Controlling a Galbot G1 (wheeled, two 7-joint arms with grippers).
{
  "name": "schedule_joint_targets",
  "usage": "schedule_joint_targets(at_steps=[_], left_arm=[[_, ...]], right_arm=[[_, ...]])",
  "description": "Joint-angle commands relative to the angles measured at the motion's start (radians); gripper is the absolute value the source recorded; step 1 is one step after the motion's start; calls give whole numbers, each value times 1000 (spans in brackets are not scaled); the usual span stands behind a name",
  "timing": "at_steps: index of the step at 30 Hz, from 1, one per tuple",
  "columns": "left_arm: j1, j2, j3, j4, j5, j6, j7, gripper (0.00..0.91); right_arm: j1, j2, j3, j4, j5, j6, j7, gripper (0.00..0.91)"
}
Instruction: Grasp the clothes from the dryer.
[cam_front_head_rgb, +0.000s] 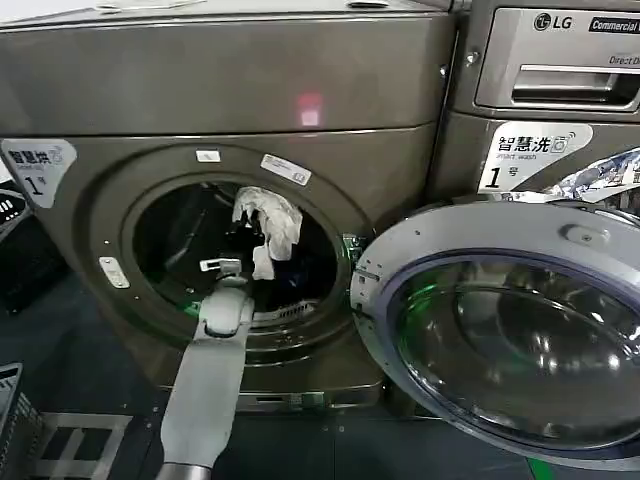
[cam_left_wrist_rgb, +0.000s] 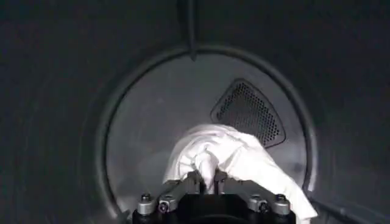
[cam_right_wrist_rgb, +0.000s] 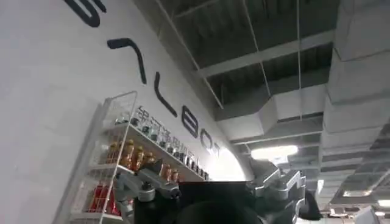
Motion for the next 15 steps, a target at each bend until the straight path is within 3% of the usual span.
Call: schedule_joint_targets(at_steps=[1,15], left_arm=[[3,4,1,-11,-2,8,2,0],[-5,14,-2,-25,-9,21,15,0]], right_arm=[[-6,-2,12,0,2,-6,-2,907],[-6,-1,20,-3,5,-5,-2,907]])
